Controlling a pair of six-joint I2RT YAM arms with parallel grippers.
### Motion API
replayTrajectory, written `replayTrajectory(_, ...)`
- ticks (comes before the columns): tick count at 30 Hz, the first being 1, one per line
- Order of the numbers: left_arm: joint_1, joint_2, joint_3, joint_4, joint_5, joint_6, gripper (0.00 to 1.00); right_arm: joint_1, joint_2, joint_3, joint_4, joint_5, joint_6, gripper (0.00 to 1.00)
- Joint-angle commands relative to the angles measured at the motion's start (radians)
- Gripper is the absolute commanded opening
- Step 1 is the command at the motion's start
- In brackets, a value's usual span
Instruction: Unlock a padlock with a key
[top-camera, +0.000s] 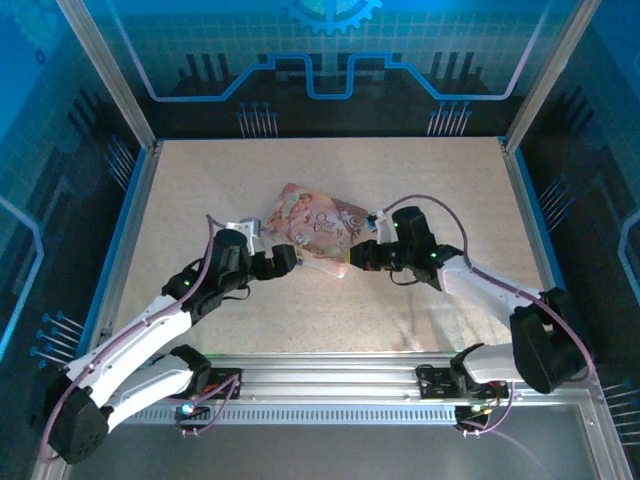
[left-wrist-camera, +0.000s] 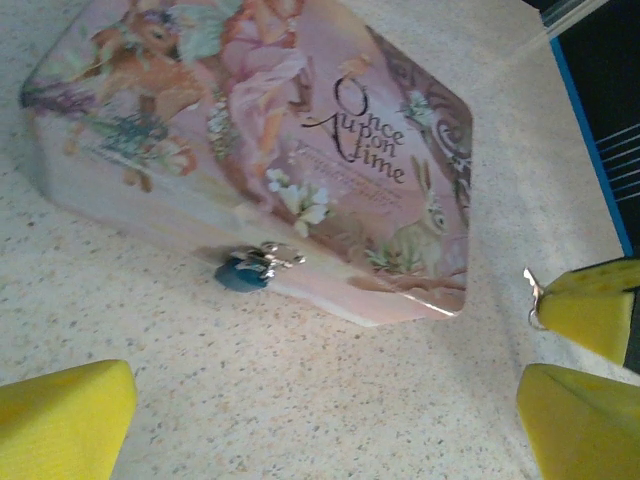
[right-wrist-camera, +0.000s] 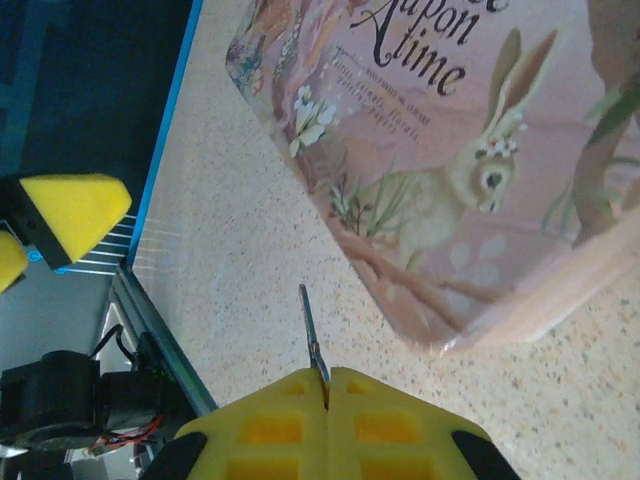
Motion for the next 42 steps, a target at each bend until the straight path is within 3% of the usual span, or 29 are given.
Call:
replayTrajectory(1, 0.02, -0.029, -0.044, -0.002, -0.006, -0.017, 0.99, 0.012, 0.062, 0.056, 0.057, -0.032, 0.032, 0.06)
replayTrajectory(19, 0.036, 0.019, -0.211, 0.224, 0.104, 0.005, 0.99, 0.007, 0.289, 0.141, 0.151, -0.064, 0.072, 0.06)
replayTrajectory(42, 0.037, 0.229, -0.207, 0.417, 0.129, 0.097, 0.95, 0.007, 0.321, 0.084, 0.008, 0.024, 0.034, 0.06)
